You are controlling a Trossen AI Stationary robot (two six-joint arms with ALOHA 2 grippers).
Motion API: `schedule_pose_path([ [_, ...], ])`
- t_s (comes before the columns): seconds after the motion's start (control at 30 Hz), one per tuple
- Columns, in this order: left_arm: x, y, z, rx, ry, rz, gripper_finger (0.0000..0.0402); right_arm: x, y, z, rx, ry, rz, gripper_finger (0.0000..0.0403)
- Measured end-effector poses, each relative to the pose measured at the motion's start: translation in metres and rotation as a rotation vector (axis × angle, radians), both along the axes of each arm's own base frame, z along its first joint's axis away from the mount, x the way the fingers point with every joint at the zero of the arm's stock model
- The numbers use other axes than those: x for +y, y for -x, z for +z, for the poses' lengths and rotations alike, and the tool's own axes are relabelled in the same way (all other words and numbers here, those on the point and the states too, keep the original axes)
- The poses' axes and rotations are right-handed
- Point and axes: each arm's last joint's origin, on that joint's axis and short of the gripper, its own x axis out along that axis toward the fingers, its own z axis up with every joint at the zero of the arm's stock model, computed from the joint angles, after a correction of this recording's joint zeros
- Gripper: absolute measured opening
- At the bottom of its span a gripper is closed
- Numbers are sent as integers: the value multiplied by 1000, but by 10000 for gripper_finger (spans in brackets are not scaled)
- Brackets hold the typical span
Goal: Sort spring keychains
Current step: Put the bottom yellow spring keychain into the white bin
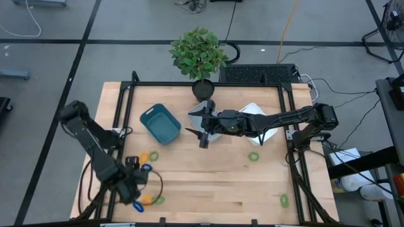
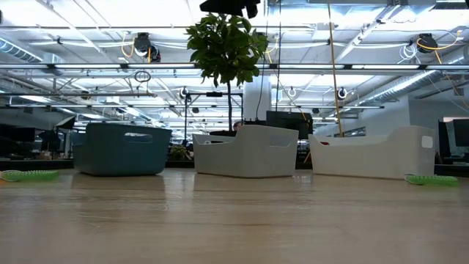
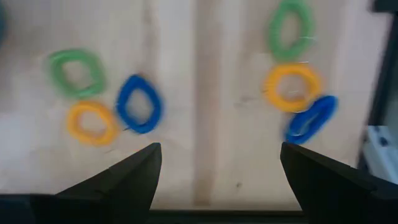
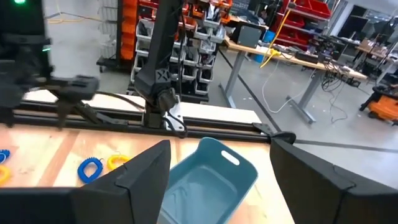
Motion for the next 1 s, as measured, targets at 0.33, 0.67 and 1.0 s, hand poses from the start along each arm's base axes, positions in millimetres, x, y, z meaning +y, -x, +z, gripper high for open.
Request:
schedule_pose_path([
  [0.33, -43, -3, -42, -28, -3, -79, 335, 0, 0, 1, -7, 3, 2, 263],
  [0.67, -48, -24, -82, 48, -75, 52, 335, 0, 0, 1, -6, 3, 3, 263],
  [1.0, -53, -32, -105, 105, -82, 116, 330, 0, 0, 0, -5, 4, 1, 263],
])
